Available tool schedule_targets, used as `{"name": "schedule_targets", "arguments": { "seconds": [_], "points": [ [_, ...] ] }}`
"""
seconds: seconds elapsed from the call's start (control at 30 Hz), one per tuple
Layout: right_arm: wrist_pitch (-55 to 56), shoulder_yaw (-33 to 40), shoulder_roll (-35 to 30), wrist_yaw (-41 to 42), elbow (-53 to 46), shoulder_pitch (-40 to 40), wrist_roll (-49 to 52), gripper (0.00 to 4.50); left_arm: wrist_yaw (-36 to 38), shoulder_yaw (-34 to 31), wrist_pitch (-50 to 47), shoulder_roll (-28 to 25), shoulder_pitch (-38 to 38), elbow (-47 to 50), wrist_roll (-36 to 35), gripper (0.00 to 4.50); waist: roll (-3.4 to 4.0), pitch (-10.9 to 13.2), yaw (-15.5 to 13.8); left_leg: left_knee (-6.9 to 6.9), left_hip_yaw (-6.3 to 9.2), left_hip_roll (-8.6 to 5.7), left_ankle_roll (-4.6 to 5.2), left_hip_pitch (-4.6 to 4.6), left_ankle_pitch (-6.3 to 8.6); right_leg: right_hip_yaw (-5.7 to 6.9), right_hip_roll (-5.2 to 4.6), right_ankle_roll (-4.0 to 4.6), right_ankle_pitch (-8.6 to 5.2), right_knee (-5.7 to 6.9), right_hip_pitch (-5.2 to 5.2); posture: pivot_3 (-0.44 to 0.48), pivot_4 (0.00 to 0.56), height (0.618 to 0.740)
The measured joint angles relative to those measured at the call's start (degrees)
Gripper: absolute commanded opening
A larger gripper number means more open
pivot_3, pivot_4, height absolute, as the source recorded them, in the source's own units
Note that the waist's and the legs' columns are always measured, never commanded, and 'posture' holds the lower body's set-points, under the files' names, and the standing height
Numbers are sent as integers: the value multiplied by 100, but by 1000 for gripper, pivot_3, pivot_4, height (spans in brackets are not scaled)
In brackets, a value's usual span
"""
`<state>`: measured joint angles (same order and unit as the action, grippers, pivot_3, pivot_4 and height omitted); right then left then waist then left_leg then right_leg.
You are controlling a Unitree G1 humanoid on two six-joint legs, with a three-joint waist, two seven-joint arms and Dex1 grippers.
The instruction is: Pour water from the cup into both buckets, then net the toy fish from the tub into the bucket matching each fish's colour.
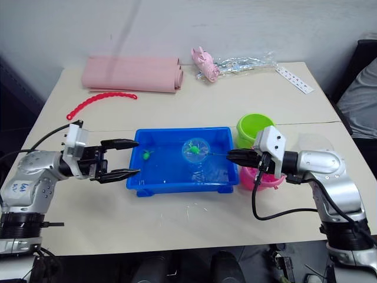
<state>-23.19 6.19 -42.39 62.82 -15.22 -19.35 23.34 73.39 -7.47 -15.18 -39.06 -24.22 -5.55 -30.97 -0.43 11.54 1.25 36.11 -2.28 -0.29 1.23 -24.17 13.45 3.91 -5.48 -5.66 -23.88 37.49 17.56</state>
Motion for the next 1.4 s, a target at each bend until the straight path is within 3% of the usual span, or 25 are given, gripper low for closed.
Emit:
{"name": "schedule_targets", "arguments": {
  "seconds": [0.33, 0.57, 0.73, 0.97, 1.17, 1.4],
  "points": [
    [-515, 1025, -580, -262, -388, 388, 614, 0, -10, 172, 148, 274, -452, -217, 57, 4489, -2, 1, -71, -4, 0, -1, 2, -1, 1, 1, 0, 0, 0, -7, -3, 0, 150, 740],
    [-223, 1592, -1099, -326, 136, 525, 422, 0, -283, 143, 136, 509, -452, -166, 45, 4489, -2, 1, -119, 7, -1, -1, 4, 0, 0, 0, -1, 0, 0, -8, -8, 0, 150, 740],
    [1022, 1473, -1340, -593, 1390, 362, -565, 0, -470, 136, 135, 645, -391, 28, 45, 4489, -2, 1, -113, 5, -5, -2, 5, 0, -1, -1, 0, 0, 0, -7, -6, 0, 150, 740],
    [3135, 684, -1335, -1291, 2791, -53, -2039, 0, -629, 144, 137, 744, -171, 145, 46, 4489, -1, 2, -104, 4, -8, 0, 4, 0, -1, -1, 2, 0, 0, -6, -4, 0, 150, 740],
    [4419, 272, -1461, -1794, 3193, -185, -2910, 0, -707, 138, 147, 764, -171, 233, 45, 4489, -1, 2, -115, 6, -8, 0, 5, 0, -1, -1, 1, 0, 0, -6, -5, 0, 150, 740],
    [6121, 40, -2220, -3609, 3322, -193, -5022, 0, -750, 142, 208, 932, -161, 231, 45, 4489, 0, 2, -110, 5, -8, 0, 3, 1, -2, -2, 2, 0, 0, -6, -4, 0, 150, 740]
  ]
}}
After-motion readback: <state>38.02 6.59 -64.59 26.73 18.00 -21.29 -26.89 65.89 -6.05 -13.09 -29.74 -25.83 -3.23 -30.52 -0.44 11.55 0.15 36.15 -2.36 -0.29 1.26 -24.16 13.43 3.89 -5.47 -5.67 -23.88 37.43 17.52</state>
